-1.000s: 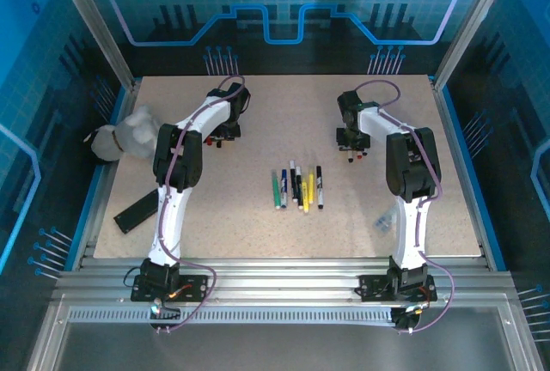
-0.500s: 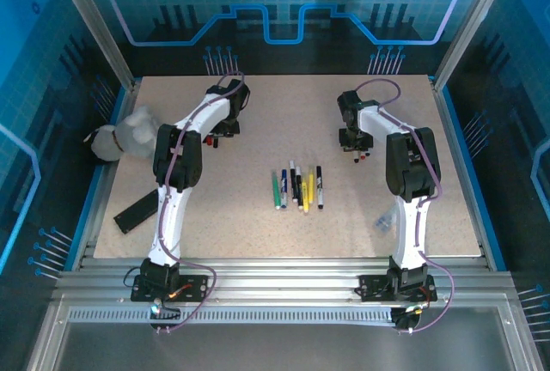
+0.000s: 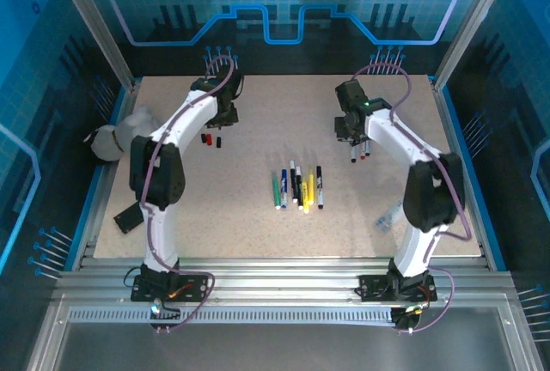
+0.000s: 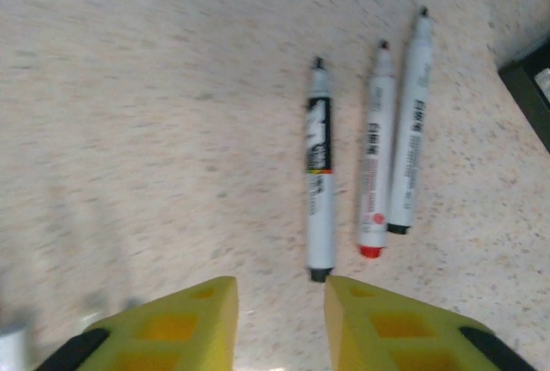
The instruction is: Open the pen caps
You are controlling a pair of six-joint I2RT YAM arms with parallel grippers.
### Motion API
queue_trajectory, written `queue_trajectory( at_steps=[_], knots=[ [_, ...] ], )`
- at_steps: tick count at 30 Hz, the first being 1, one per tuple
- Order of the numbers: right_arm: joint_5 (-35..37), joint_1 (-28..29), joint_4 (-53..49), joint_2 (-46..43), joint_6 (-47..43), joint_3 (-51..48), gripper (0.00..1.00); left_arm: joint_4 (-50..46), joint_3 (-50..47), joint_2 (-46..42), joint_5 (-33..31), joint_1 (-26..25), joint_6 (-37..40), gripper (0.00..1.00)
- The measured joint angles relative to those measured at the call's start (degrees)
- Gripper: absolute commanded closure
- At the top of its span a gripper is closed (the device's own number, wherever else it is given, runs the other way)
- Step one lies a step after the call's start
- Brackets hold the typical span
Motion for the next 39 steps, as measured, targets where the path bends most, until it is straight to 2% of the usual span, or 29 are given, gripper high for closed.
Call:
queue_trajectory(
  at_steps=[5, 8, 12, 20, 24, 39],
  knots=[
    [-5.0, 6.1, 3.7, -9.2, 2.4, -10.6, 0.58, 6.4, -13.2, -8.9, 5.7, -6.1, -3.3, 0.70],
    [-7.6, 9.8, 5.2, -11.8, 4.5, -16.3, 0.57, 8.5, -17.1, -8.9, 7.5, -11.0, -4.8, 0.70],
    [-9.4, 13.7, 6.0, -13.6, 7.0, -21.2, 0.56, 9.9, -19.3, -7.7, 9.3, -15.0, -6.0, 0.69],
    [-10.2, 15.3, 7.8, -15.3, 10.4, -26.1, 0.47, 12.8, -19.6, -3.7, 11.0, -17.1, -7.7, 0.69],
    [-10.2, 15.3, 8.0, -15.3, 10.9, -26.4, 0.42, 13.3, -19.5, -0.9, 11.9, -18.6, -7.7, 0.65],
    [-10.2, 15.3, 9.4, -15.3, 11.0, -26.7, 0.42, 13.6, -17.3, 3.7, 13.8, -20.6, -8.8, 0.65]
  ],
)
